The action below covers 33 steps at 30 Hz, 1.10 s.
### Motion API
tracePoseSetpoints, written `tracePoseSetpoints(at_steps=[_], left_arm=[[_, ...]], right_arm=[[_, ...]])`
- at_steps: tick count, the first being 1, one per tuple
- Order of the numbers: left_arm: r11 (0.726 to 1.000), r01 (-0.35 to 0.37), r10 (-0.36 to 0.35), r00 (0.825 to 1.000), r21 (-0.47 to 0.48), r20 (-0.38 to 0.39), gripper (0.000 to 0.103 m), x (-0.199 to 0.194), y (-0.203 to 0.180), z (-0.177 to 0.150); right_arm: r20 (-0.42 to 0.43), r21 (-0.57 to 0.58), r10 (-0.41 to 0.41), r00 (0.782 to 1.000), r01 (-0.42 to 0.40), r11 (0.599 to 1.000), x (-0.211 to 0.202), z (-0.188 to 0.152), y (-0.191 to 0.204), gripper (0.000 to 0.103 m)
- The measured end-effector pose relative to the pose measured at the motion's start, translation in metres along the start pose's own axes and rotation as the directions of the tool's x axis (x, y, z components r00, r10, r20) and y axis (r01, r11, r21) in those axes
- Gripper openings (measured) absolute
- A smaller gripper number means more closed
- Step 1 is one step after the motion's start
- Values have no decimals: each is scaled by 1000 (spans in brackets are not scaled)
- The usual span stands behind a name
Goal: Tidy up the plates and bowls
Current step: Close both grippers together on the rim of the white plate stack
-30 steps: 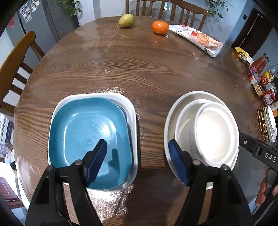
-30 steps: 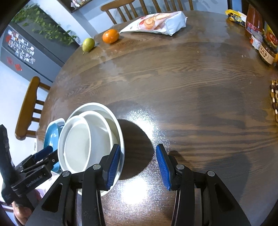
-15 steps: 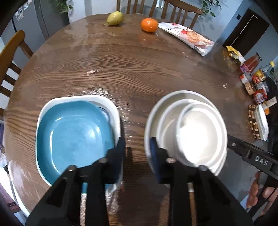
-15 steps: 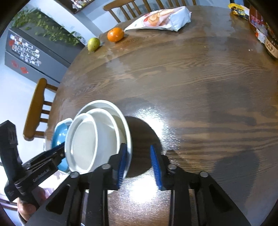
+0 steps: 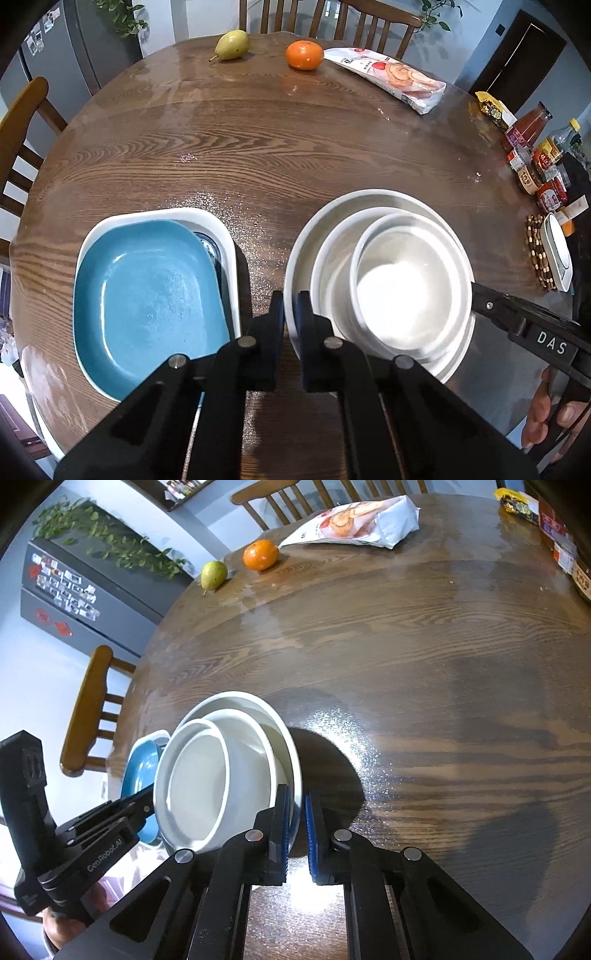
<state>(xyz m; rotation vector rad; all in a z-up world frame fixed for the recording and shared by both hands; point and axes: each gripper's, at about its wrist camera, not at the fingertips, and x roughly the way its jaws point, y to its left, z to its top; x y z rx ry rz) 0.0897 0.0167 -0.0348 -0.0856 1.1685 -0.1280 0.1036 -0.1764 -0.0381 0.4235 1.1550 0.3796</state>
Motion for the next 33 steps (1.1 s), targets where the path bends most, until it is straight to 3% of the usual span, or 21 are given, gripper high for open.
tracePoseSetpoints(at_steps=[17,33], left_arm=[[1000,-4,4,1000,-20,20,1,-2,0,-4],[1000,-10,12,995,-15,96,1,-27,-4,-4]], right_arm=[[15,-16,-15,1000,15,1000,-2,-2,3,10],[70,-38,-8,998,10,999,-25,-4,12,10]])
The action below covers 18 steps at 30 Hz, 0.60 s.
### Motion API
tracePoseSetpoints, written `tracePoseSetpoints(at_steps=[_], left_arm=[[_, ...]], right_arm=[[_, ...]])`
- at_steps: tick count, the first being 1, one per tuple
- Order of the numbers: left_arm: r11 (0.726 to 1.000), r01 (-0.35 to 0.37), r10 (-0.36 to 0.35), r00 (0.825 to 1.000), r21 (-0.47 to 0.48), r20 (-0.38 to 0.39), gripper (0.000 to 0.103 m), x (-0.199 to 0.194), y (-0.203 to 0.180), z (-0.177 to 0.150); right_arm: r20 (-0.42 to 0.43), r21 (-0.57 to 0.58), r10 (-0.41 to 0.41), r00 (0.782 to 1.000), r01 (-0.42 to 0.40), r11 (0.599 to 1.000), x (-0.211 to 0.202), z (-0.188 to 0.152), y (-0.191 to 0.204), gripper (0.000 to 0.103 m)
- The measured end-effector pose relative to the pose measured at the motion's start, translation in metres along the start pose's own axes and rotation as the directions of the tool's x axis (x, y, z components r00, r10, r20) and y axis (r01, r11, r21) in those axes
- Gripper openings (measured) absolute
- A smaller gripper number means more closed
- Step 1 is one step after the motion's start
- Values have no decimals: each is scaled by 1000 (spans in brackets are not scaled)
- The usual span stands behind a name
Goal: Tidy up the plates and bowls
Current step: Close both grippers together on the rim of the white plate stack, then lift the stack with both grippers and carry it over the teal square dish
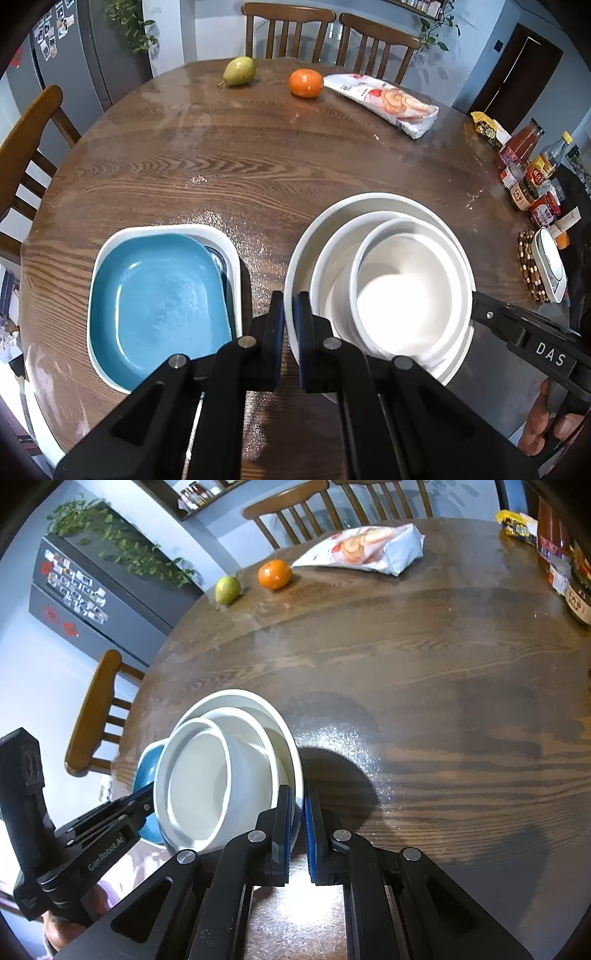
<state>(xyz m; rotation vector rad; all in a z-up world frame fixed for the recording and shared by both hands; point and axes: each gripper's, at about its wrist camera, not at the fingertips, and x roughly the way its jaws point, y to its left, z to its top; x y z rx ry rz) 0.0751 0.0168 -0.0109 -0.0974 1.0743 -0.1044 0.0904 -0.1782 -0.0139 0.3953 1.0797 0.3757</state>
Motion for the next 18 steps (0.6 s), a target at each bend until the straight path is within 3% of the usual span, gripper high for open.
tracePoseSetpoints(at_steps=[18], left_arm=[[999,-27,30,996,-32,88,1,-32,17,0]], right_arm=[[36,-62,30,999,-27,998,-14,2,32,10]])
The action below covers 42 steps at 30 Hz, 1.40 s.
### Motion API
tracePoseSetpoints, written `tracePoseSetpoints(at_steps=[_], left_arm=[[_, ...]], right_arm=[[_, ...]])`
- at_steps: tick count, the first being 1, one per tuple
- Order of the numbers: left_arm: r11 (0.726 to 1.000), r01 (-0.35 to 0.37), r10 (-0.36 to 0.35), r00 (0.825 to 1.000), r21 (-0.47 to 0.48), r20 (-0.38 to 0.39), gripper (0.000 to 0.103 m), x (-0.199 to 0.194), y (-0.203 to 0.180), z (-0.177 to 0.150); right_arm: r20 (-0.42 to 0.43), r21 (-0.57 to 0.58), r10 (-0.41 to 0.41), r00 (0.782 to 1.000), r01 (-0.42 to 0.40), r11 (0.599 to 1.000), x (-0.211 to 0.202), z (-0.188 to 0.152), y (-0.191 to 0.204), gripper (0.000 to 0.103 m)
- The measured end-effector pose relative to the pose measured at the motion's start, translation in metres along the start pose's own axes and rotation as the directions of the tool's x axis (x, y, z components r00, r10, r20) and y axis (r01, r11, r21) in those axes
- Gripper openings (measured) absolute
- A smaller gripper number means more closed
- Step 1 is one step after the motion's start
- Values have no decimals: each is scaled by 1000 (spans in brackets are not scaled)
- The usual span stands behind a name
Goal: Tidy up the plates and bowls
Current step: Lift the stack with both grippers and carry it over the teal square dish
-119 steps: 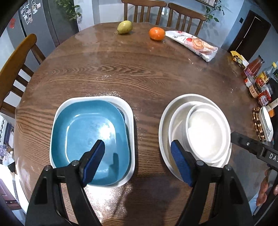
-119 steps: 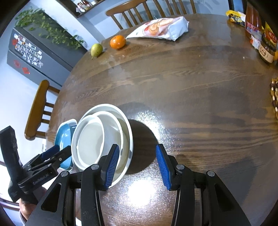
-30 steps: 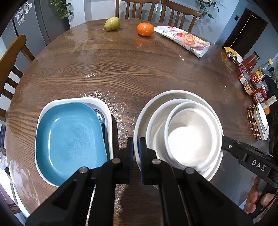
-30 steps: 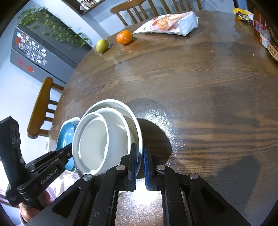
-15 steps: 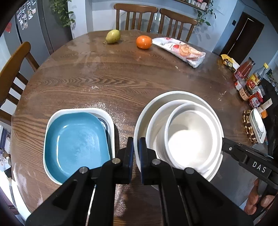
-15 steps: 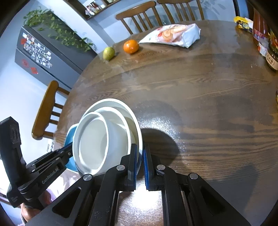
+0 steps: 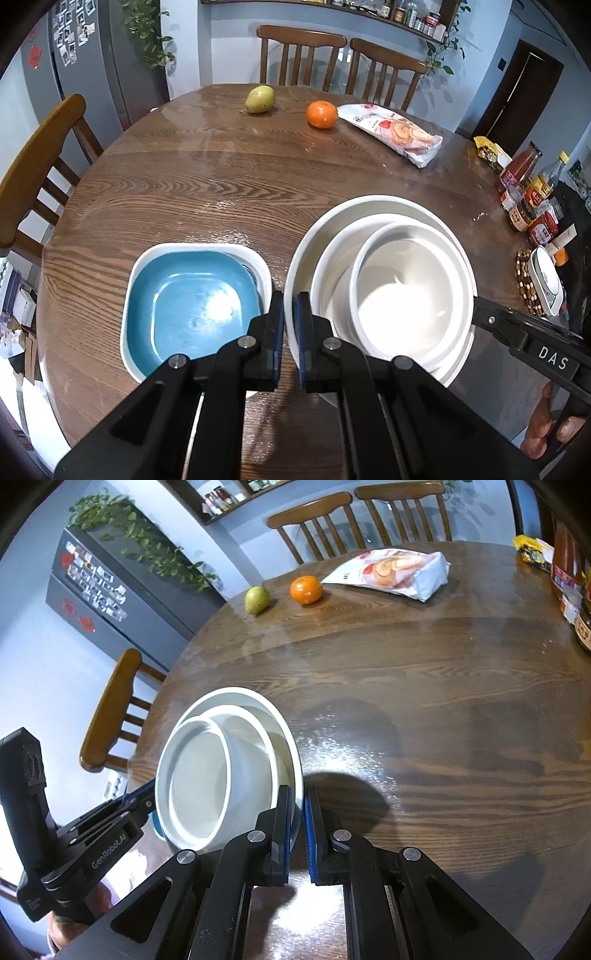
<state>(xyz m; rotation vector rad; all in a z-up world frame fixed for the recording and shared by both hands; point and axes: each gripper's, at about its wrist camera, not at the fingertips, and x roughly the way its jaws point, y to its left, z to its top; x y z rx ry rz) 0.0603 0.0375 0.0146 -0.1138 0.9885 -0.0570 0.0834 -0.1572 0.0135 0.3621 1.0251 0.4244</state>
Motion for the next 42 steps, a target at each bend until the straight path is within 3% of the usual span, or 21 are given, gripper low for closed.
tracePoseSetpoints(at_steps=[42], left_arm=[[990,-82,86,996,-111,30,1,-27,108,-6]], right_arm=[[-60,-119,57,997,-64,991,54,-6,103,10]])
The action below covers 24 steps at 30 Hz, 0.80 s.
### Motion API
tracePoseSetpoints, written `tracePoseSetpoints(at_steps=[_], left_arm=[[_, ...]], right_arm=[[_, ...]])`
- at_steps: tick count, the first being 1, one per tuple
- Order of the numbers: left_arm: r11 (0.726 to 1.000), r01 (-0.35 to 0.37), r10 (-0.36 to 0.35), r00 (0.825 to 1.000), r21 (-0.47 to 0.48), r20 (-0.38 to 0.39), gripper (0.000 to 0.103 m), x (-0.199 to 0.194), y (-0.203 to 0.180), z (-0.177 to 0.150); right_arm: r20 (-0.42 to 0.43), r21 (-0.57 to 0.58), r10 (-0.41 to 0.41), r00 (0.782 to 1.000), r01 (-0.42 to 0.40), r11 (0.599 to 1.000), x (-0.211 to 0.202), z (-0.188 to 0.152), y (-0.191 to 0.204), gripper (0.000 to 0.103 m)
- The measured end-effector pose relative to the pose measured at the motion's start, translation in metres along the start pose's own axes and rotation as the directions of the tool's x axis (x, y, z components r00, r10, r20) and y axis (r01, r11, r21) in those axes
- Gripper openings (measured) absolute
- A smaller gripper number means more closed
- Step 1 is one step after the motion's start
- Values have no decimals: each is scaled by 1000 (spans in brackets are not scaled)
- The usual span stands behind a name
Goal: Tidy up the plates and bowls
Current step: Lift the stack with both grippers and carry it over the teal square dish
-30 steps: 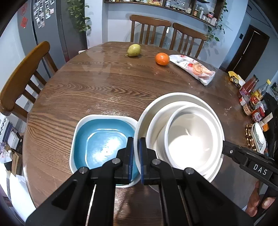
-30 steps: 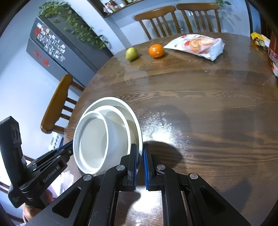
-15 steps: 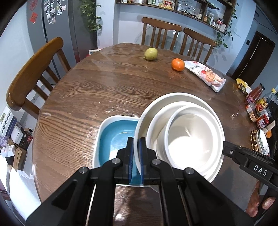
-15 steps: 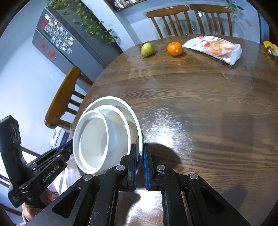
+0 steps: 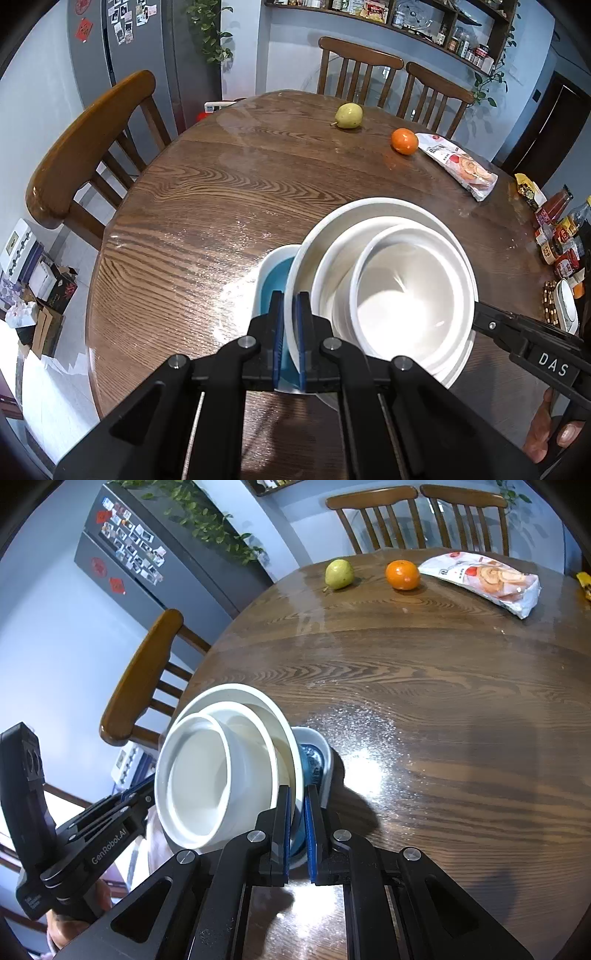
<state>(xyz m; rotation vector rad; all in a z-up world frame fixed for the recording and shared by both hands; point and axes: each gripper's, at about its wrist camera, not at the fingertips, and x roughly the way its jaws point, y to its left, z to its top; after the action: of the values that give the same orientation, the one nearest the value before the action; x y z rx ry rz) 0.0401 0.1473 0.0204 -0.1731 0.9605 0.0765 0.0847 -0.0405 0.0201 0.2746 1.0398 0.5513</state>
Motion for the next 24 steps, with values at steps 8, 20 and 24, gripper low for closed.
tracePoseSetpoints(at_steps=[8,20,24], left_arm=[[1000,-2,2,1000,-3,-10,1,5,11,2],[1000,-3,3,1000,-6,-26,1,15,24,4],[1000,-3,3,999,-6,-33,1,19,26,5]], right_arm=[[-11,2,-4,1000,4,1000,11,0,10,10],[-25,2,-10,1000,10,1000,25,3,14,10],[-30,5,-13,999,13,1000,29,4,15,10]])
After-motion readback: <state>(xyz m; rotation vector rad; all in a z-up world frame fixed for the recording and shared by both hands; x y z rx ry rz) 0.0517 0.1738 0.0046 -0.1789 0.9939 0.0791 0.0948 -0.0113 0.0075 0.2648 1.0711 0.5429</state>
